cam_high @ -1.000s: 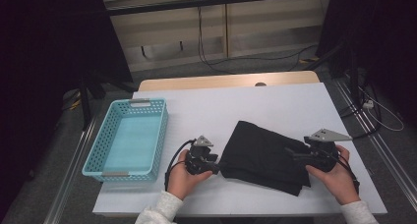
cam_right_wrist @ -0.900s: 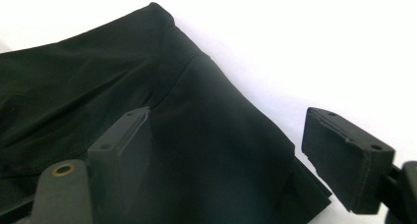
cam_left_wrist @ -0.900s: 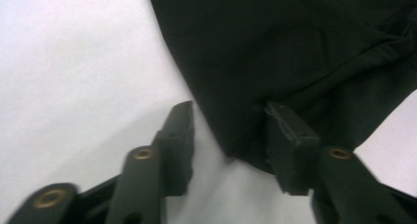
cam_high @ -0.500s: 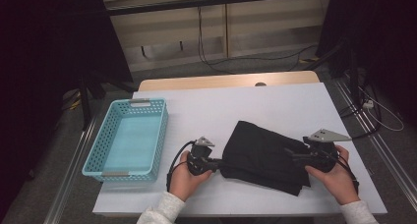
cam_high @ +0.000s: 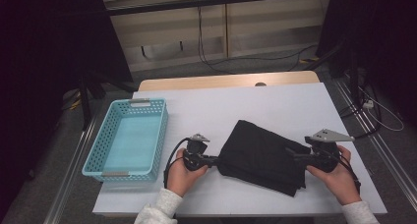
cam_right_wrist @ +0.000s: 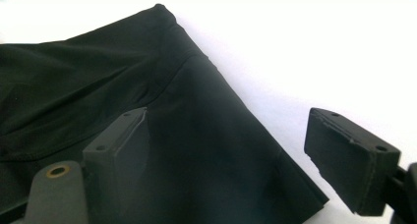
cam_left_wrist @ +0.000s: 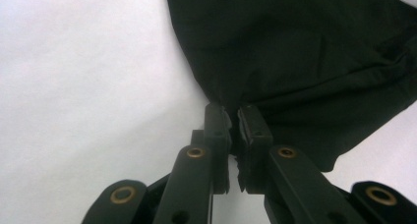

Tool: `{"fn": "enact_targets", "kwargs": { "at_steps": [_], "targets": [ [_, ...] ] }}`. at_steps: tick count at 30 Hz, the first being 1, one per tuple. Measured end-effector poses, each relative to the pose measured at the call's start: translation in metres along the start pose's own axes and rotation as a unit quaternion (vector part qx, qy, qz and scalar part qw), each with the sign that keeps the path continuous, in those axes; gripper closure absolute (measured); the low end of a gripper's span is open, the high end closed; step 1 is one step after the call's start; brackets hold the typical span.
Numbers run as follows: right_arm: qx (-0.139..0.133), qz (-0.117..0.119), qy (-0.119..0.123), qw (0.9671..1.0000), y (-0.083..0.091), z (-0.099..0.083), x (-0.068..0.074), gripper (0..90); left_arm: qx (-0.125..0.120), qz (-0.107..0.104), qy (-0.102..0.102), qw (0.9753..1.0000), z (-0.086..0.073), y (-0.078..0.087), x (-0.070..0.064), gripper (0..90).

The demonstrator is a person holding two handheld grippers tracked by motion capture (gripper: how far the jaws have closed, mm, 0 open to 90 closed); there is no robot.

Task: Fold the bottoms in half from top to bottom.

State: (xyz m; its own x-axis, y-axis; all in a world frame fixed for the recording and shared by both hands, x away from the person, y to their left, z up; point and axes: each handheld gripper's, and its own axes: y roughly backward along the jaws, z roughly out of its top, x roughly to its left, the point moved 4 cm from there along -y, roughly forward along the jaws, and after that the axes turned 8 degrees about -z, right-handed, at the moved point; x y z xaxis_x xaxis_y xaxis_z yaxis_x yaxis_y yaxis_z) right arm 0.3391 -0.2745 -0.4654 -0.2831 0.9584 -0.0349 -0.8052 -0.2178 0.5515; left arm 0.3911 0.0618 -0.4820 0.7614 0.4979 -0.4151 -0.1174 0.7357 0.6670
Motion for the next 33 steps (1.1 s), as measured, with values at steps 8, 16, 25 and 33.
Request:
{"fn": "enact_targets", "kwargs": {
  "at_steps": [8, 16, 25, 33],
  "targets": [
    [-0.006, -0.002, -0.006, 1.0, 0.002, 0.002, -0.002, 15.1, -0.01, 0.008, 0.012, 0.9998, 0.007, 0.008, 0.015, 84.6],
    [-0.009, -0.003, -0.01, 0.9999, 0.003, 0.002, -0.004, 14.6, -0.016, 0.018, 0.024, 0.9994, 0.016, 0.012, 0.027, 84.7],
    [-0.013, 0.0, -0.012, 0.9999, 0.005, 0.002, -0.006, 14.0, -0.018, 0.027, 0.03, 0.999, 0.025, 0.016, 0.037, 84.8],
    [-0.013, 0.0, -0.014, 0.9998, 0.006, 0.002, -0.006, 13.9, -0.018, 0.039, 0.033, 0.9985, 0.032, 0.021, 0.046, 84.8]
  ]
}}
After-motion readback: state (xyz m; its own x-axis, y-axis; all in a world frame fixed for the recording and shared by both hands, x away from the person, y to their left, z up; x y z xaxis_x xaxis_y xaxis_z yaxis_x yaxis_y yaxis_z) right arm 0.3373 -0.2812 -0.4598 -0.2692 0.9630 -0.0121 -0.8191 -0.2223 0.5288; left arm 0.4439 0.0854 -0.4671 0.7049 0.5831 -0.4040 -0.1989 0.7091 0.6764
